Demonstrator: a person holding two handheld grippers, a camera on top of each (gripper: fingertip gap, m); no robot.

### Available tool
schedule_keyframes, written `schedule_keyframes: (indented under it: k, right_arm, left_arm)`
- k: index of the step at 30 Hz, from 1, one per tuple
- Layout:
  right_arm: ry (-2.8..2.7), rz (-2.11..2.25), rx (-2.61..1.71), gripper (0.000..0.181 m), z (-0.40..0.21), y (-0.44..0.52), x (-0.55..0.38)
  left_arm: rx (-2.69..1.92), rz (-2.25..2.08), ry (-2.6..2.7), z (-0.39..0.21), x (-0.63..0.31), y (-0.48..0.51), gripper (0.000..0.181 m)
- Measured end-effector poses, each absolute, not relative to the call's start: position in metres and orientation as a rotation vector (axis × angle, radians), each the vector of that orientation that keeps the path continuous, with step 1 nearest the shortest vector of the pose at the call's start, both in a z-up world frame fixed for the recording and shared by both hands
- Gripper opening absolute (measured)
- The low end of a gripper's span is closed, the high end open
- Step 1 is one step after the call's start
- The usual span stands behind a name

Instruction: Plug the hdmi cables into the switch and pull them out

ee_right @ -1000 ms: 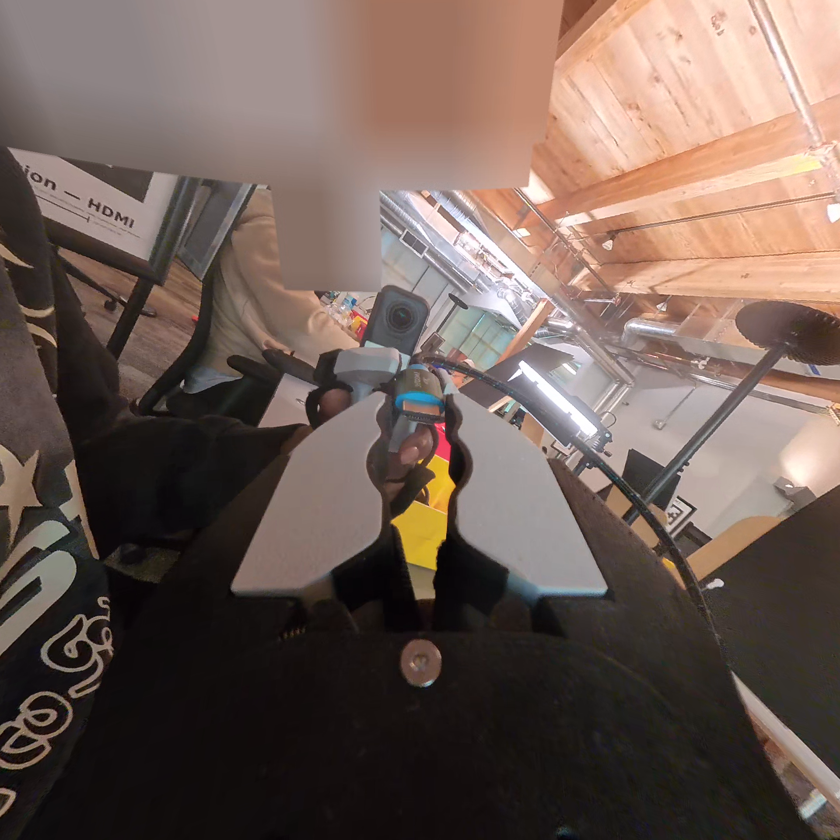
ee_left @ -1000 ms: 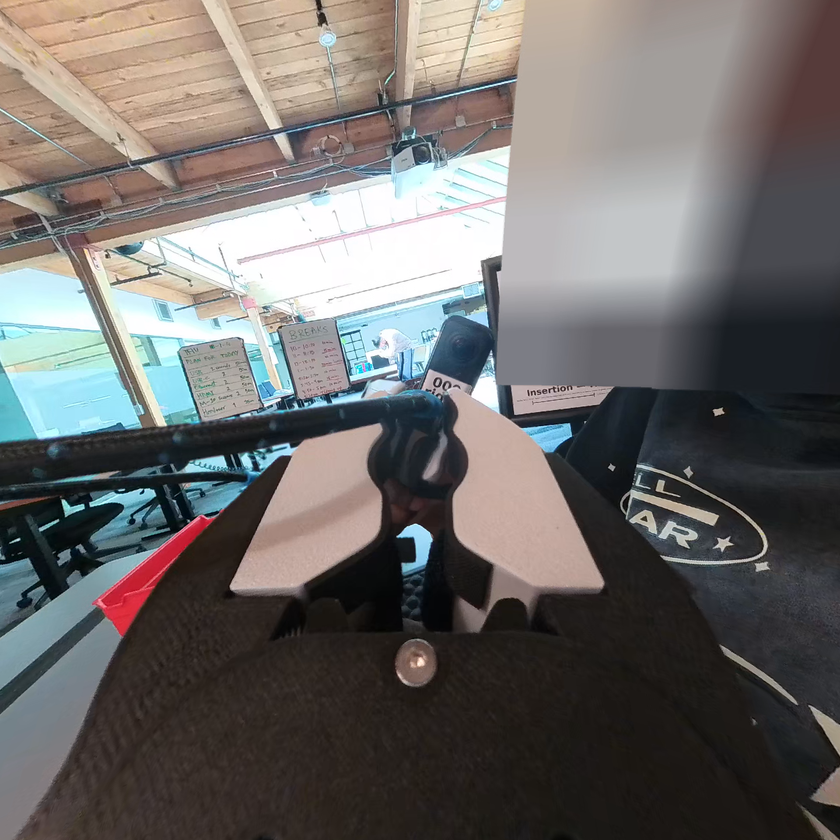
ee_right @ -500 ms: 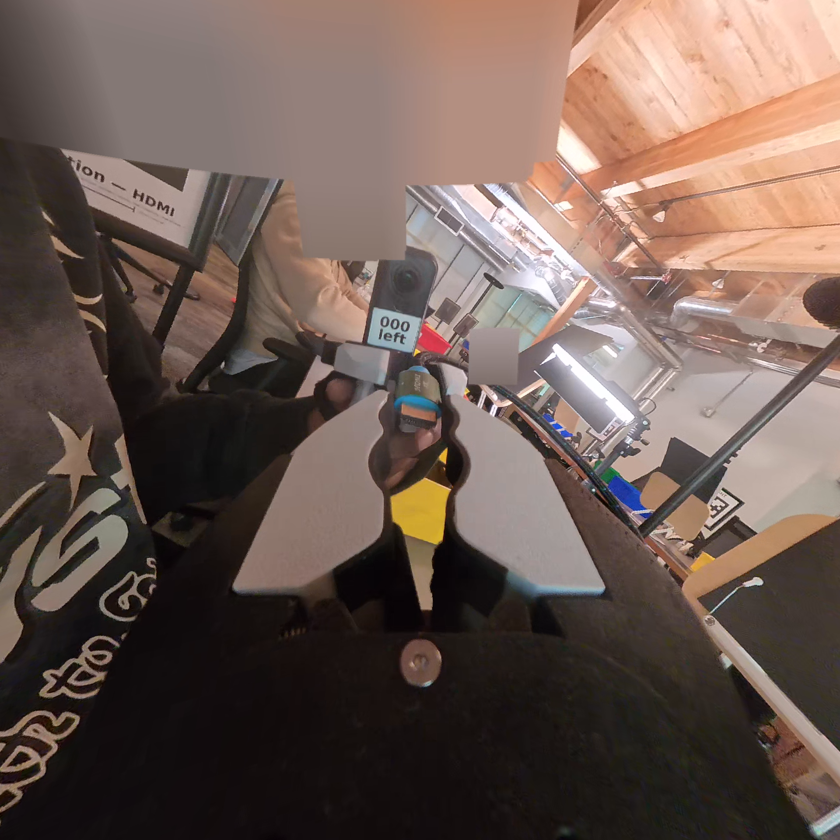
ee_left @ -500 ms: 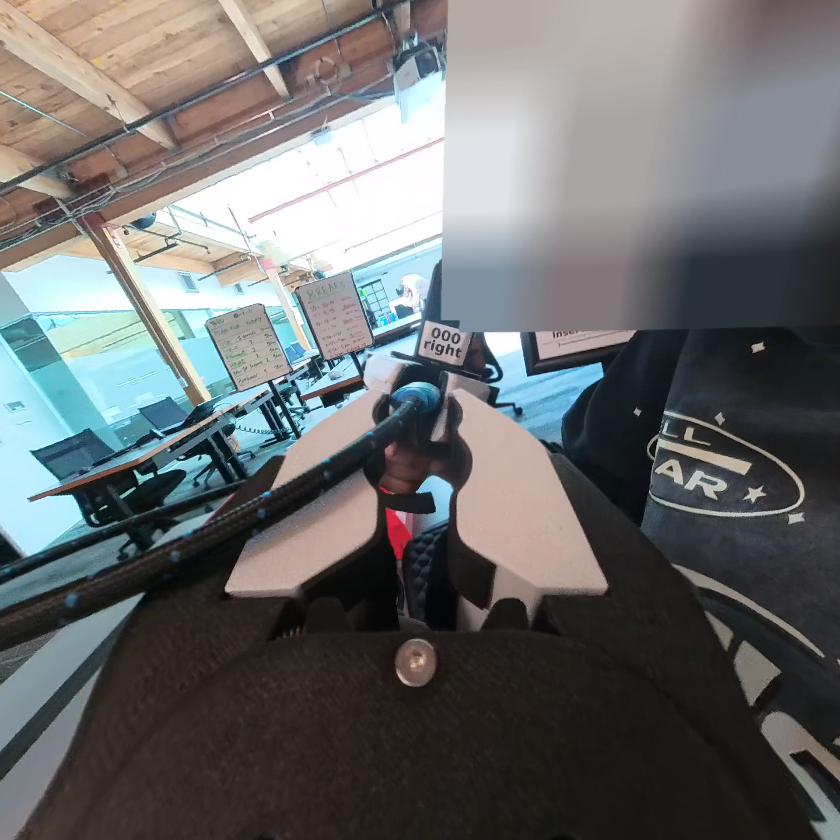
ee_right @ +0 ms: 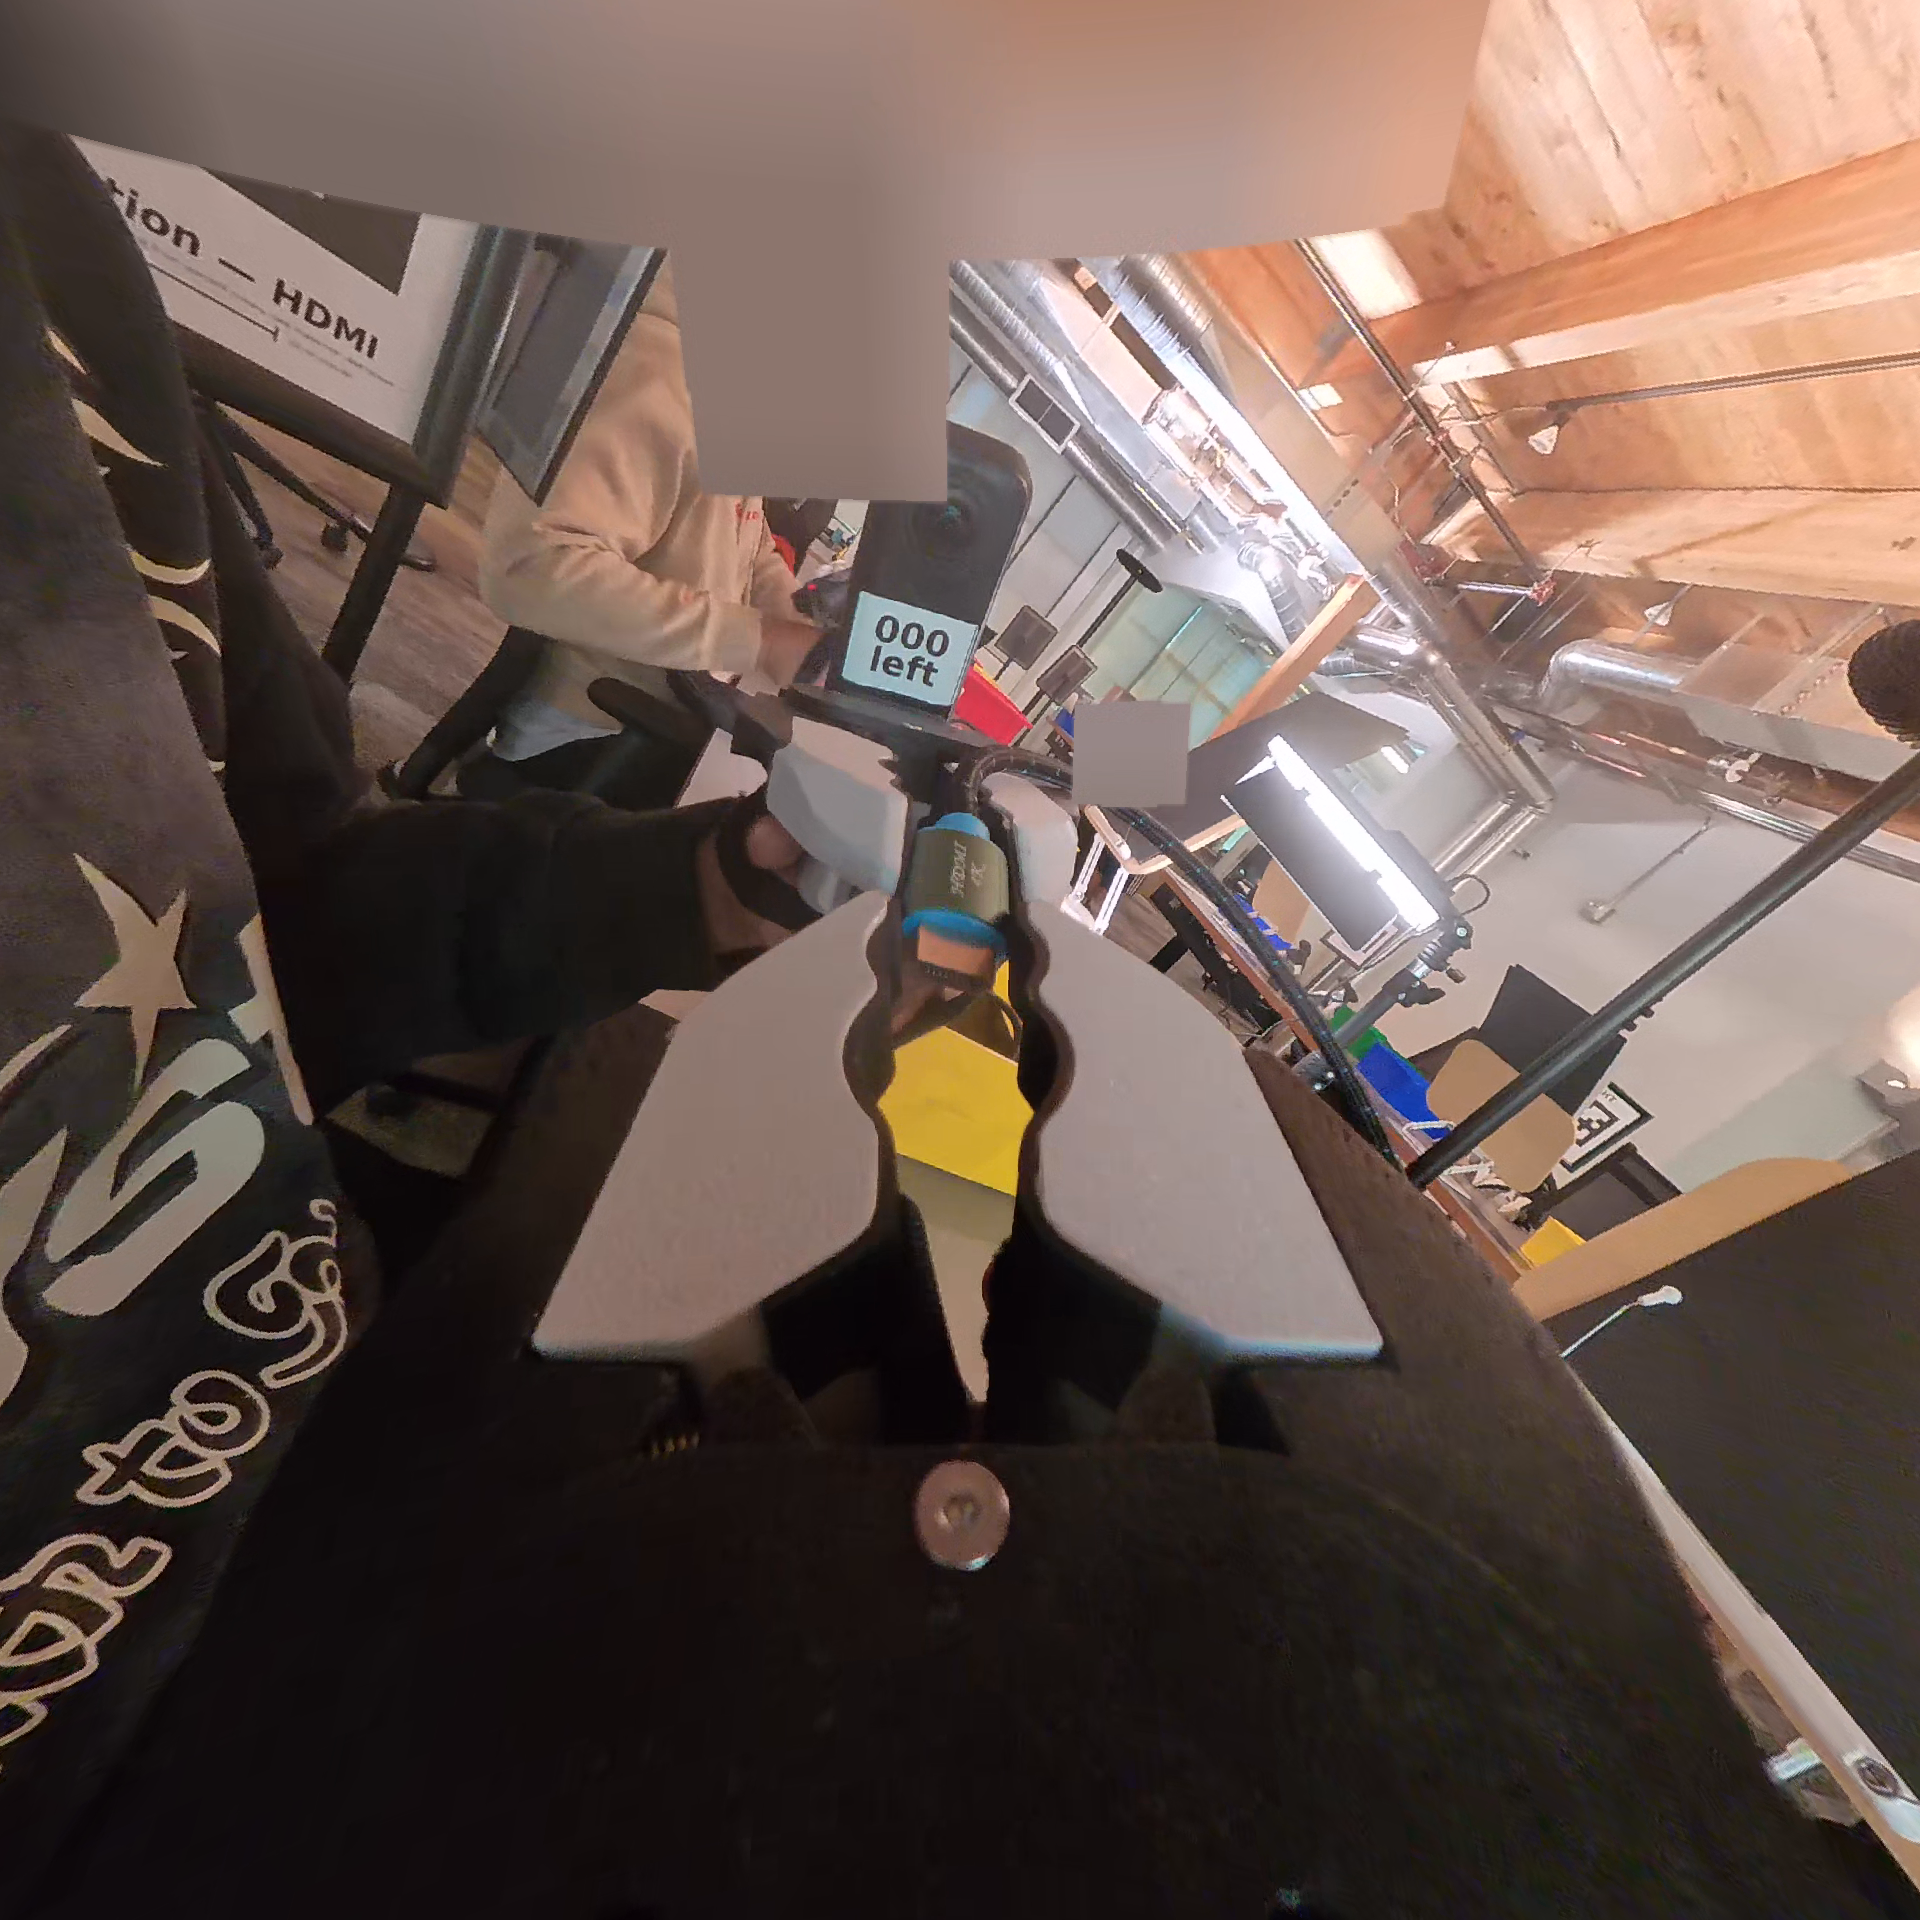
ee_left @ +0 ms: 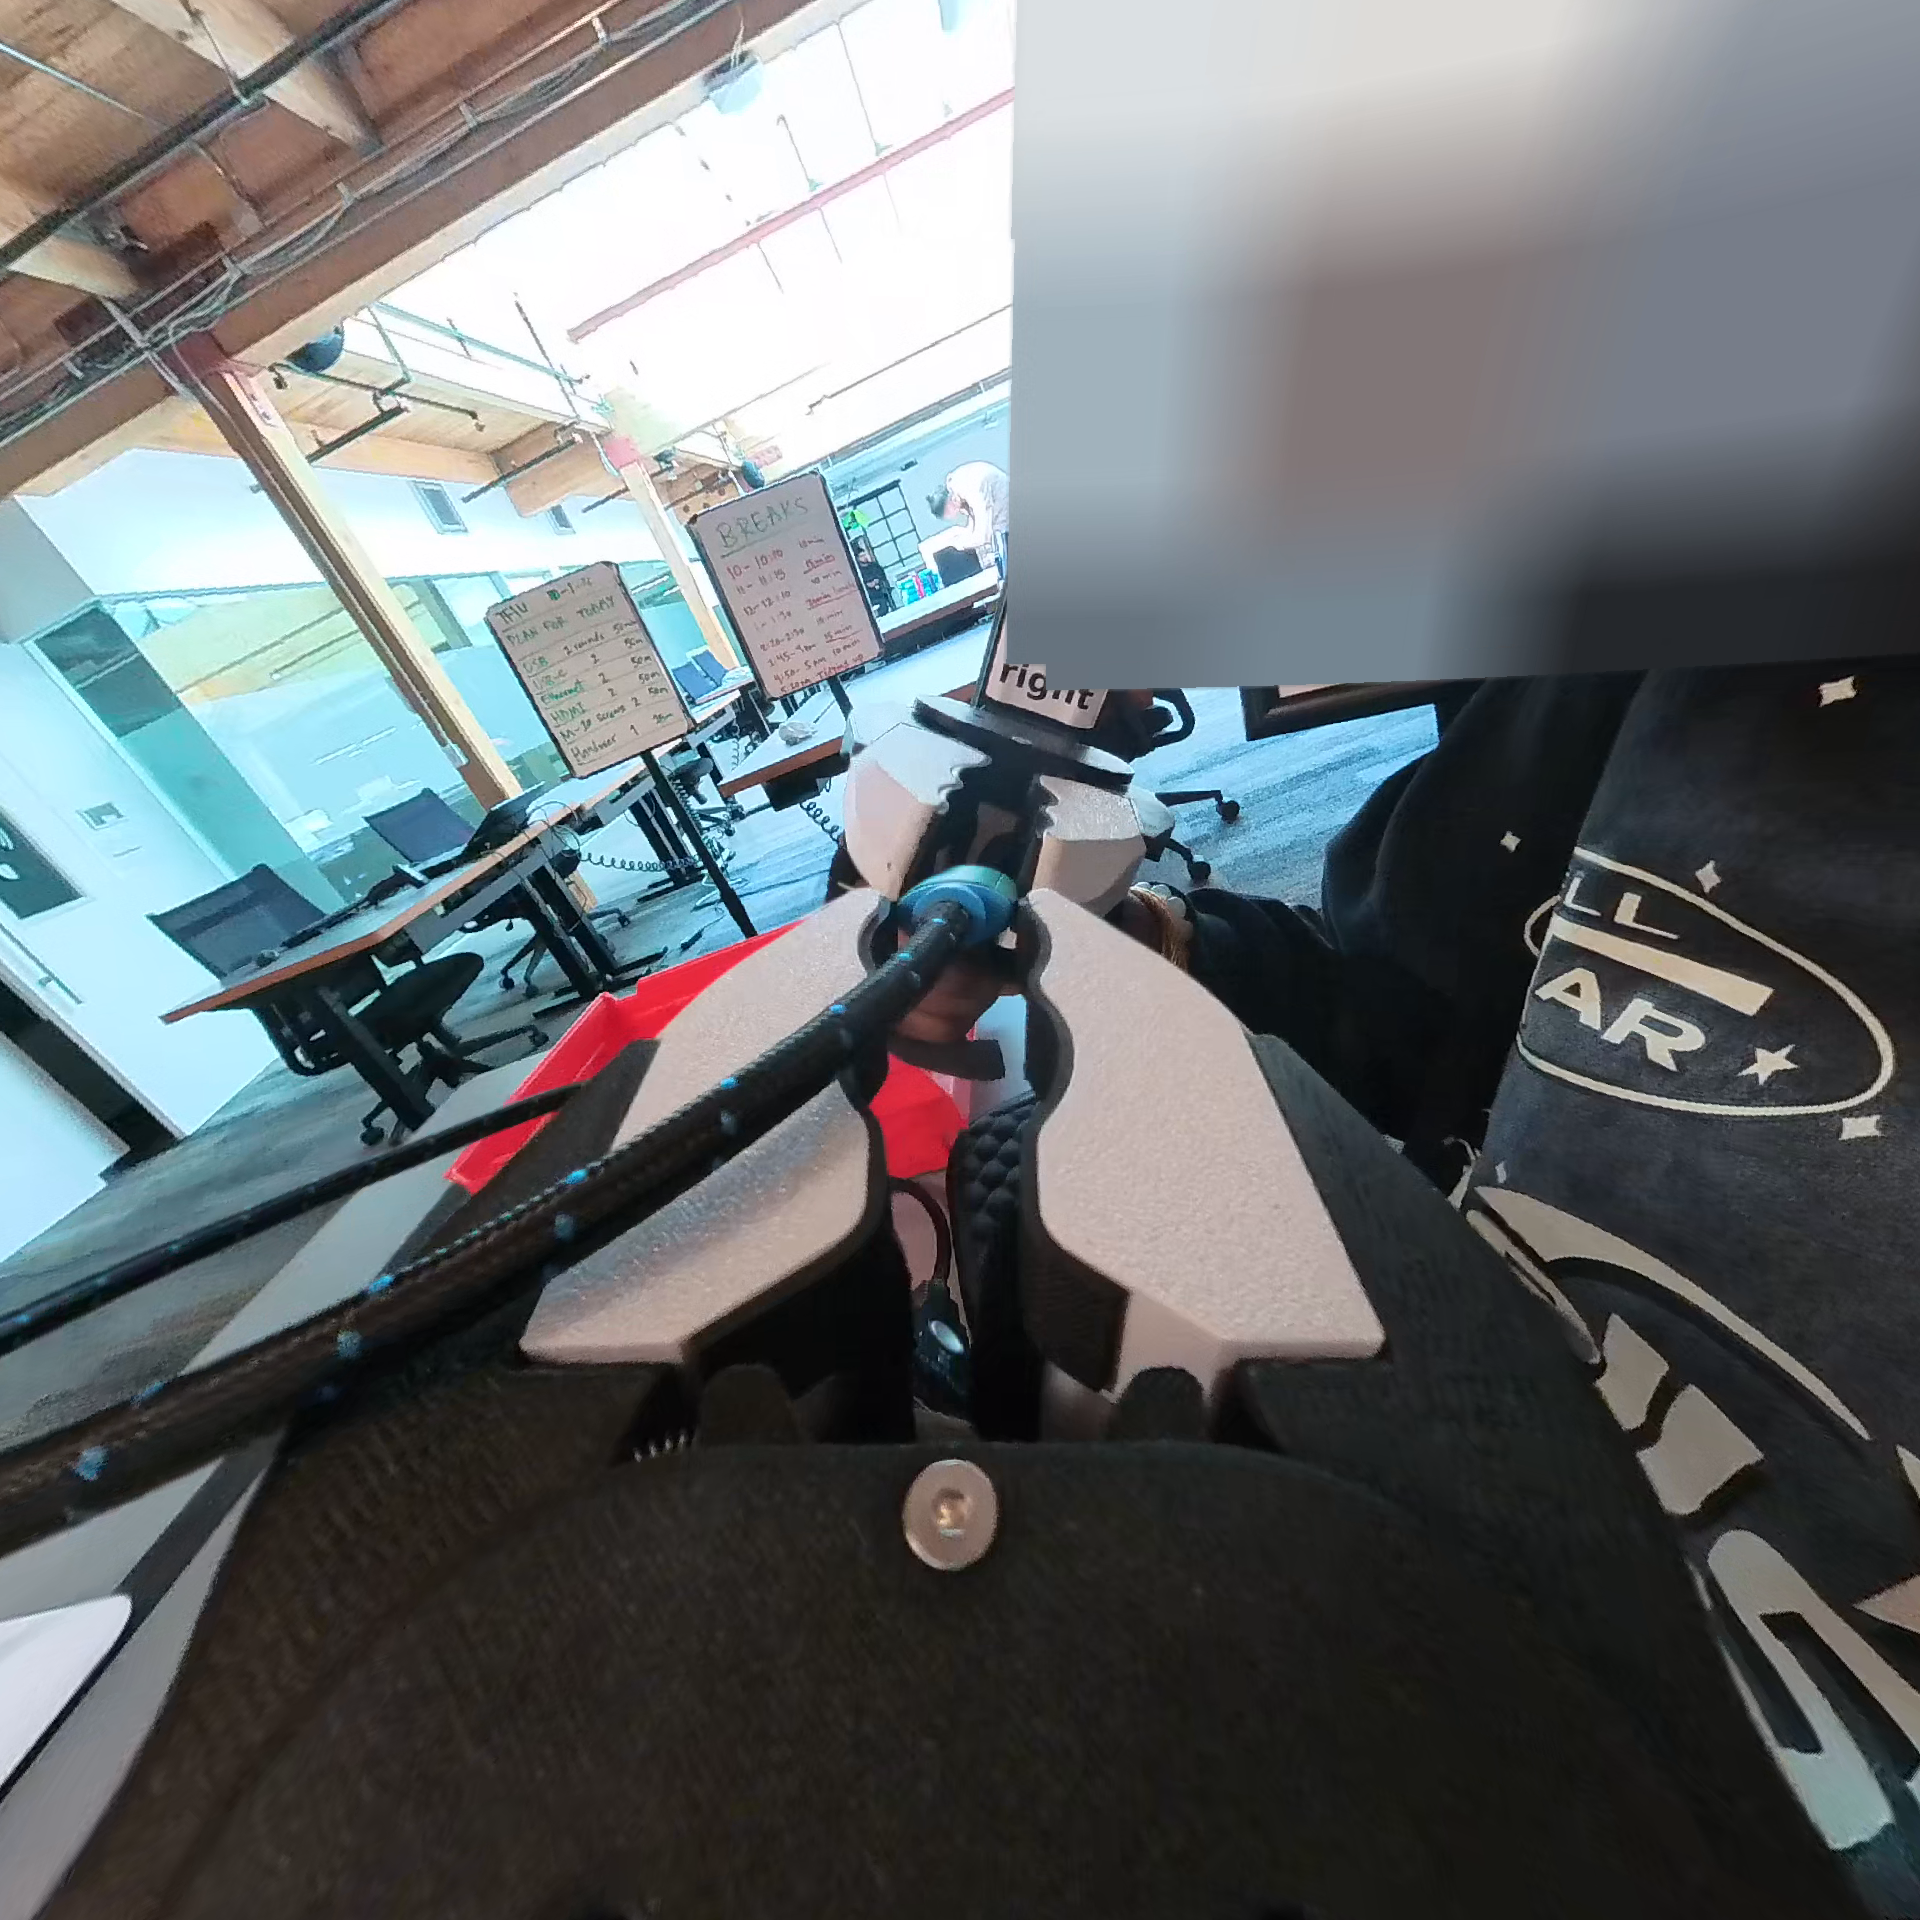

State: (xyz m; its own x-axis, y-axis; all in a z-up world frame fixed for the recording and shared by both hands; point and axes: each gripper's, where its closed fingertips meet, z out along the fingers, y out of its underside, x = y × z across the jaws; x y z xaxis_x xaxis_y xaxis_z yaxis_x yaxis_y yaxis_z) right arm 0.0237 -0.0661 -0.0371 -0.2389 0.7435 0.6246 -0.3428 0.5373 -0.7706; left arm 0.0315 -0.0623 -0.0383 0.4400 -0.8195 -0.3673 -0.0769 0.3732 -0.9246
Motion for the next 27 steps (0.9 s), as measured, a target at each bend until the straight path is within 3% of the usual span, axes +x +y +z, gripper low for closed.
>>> schedule_keyframes:
  k: [27]
  right_arm:
    - [-1.522, 1.063, -0.484, 0.019, -0.042, -0.052, 0.018]
  left_arm:
    - [-1.122, -0.619, 0.983, -0.042, 0.030, -0.050, 0.020]
